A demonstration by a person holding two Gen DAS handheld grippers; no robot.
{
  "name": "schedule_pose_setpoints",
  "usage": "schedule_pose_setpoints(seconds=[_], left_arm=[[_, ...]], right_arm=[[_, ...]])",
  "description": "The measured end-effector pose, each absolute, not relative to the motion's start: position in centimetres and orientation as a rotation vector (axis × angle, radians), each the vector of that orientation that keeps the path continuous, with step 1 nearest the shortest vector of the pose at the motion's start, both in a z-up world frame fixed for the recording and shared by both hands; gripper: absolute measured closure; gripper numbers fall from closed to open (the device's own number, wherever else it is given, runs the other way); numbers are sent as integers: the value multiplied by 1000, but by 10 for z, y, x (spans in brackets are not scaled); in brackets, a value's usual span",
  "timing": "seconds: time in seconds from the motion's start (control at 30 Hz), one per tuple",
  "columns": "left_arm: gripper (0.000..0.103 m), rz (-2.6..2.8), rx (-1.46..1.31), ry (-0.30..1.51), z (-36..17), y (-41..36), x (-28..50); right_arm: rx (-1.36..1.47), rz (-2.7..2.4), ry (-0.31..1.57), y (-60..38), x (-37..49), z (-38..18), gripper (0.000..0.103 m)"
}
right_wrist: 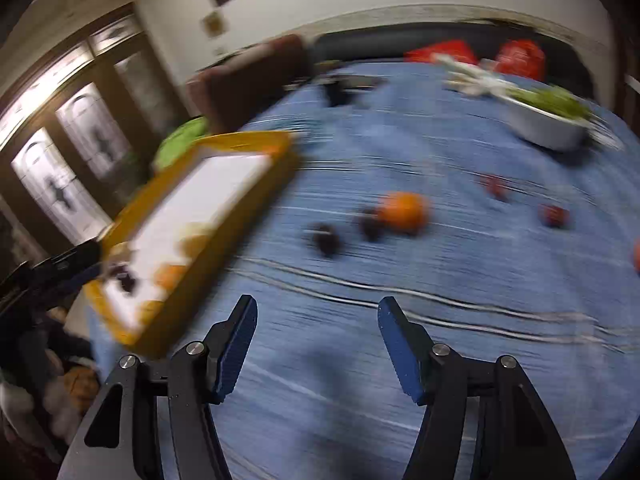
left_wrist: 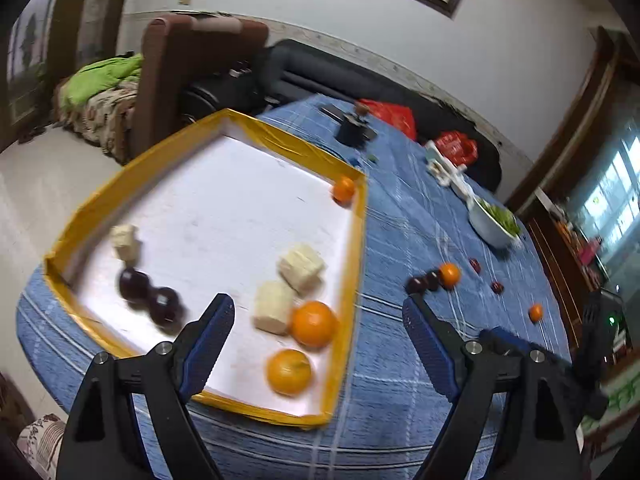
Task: Organize fruits
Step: 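Move both tools back to the table and grasp an orange with the right tool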
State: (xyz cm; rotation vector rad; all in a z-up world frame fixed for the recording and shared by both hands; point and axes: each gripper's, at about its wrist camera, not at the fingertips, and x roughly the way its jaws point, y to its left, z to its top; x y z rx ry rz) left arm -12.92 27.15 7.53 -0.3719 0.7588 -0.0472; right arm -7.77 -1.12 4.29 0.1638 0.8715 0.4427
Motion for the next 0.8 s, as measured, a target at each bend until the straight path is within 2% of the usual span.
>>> schedule_pose_setpoints(seconds=[0.3,0.47,0.67,0.7,0.73,0.8], left_arm=[[18,-126,-309,806,71,229,-120],[18,-145,-276,822,73,212,-121],[18,-133,-243,822,77,203,-126],[18,-133,-240,822,77,202,-126],[18,-132,-234,823,78,200,-126],[18,-133,-229,826,78,198,-126]], right_arm=[[370,30,841,-195,-68,36,36],[346,-126,831,-244,-44,35,36],[314,-169,879,-248,-12,18,36],[297,-175,887,-247,-7,16,39],[283,-184,890,-245,-4,13,51],[264,-194,902,-242,2,6,63]])
